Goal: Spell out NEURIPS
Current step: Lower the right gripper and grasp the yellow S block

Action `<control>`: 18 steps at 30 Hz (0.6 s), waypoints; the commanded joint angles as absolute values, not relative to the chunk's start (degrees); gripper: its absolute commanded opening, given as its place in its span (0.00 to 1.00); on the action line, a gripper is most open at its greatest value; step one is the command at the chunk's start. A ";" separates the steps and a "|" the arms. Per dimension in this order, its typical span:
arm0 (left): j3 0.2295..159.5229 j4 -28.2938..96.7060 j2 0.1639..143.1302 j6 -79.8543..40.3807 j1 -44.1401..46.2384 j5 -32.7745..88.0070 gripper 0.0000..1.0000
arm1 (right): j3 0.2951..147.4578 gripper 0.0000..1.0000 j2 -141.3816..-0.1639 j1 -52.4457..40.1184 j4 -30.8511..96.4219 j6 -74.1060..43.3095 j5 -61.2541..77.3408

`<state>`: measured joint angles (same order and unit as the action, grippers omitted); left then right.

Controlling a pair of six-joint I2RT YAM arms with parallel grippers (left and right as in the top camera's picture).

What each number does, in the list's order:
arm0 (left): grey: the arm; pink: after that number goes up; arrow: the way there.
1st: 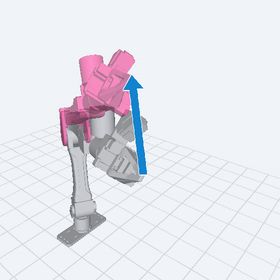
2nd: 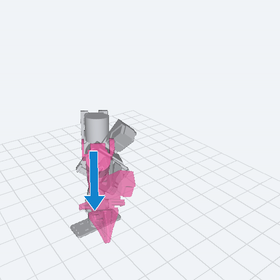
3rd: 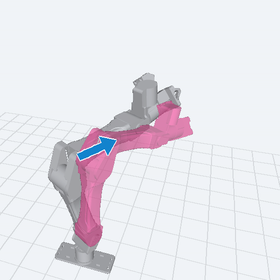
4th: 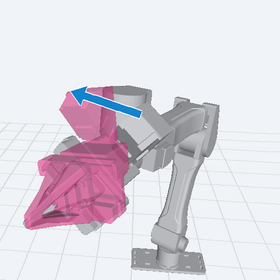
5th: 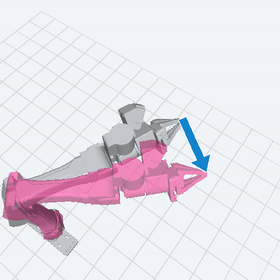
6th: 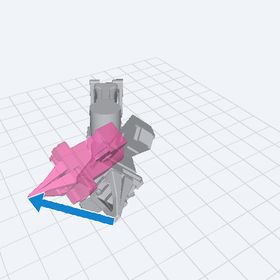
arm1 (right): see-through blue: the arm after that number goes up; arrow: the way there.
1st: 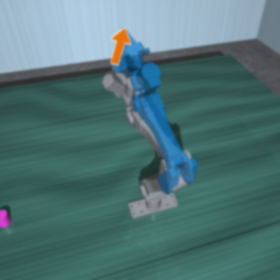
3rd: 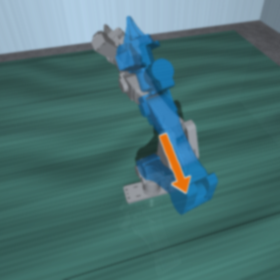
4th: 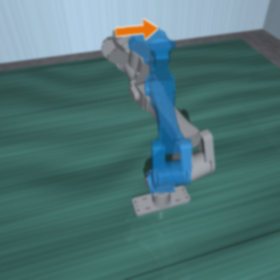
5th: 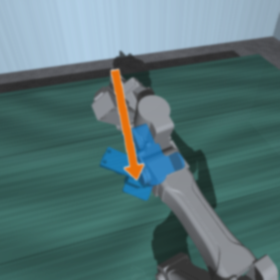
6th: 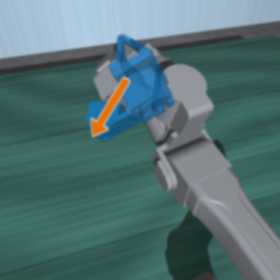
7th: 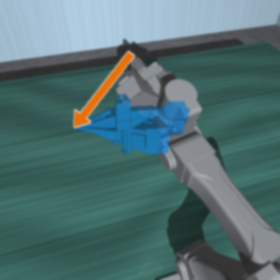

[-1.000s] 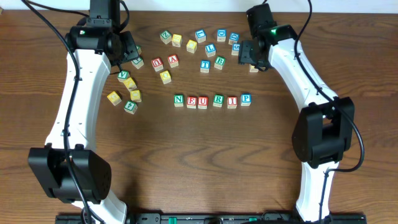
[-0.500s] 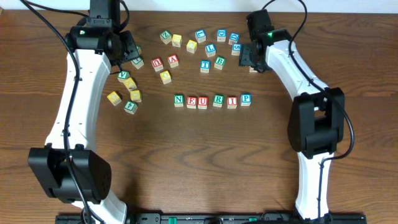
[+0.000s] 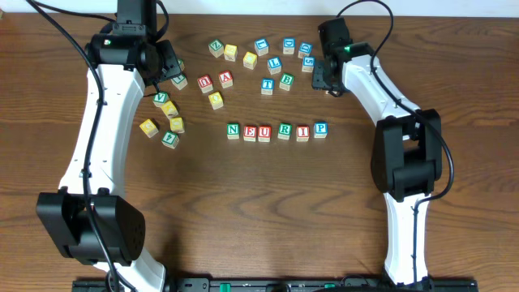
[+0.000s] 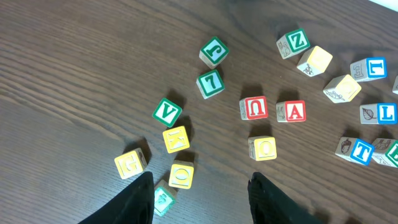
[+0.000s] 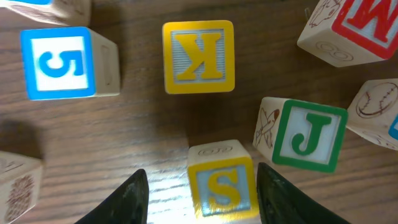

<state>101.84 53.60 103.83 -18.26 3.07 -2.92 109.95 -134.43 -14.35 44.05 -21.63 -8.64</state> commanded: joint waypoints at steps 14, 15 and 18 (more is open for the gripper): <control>102.56 53.69 102.76 -19.18 3.09 -3.01 0.49 | 109.84 0.33 -135.15 -14.17 42.94 -17.34 -10.63; 102.56 53.71 102.76 -19.18 3.09 -3.01 0.49 | 109.80 0.35 -135.15 -14.17 43.05 -16.75 -10.63; 102.56 53.71 102.76 -19.16 3.09 -3.01 0.49 | 109.75 0.38 -135.15 -14.17 43.29 -14.85 -10.63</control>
<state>101.84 53.60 103.83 -18.26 3.07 -2.92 109.93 -134.67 -14.35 43.00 -17.80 -9.91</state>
